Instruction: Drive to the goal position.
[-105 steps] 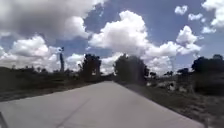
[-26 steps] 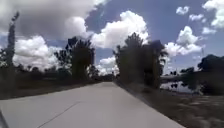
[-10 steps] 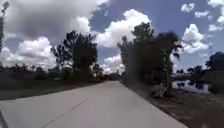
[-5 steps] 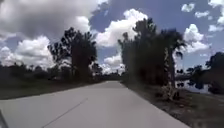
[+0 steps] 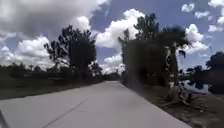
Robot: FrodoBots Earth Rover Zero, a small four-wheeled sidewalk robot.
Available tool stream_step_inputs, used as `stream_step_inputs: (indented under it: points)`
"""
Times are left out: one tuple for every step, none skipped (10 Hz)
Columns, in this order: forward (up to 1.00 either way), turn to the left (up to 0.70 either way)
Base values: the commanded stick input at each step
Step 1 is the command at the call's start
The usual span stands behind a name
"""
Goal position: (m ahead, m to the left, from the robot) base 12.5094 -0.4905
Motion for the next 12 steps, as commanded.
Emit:
stream_step_inputs:
  points:
    - [0.85,0.0]
    - [0.85,0.0]
    - [0.85,0.0]
    - [0.85,0.0]
    - [0.85,0.0]
    - [0.85,0.0]
    - [0.85,0.0]
    - [0.85,0.0]
    - [0.85,0.0]
    - [0.85,0.0]
    - [0.85,0.0]
    - [0.85,0.0]
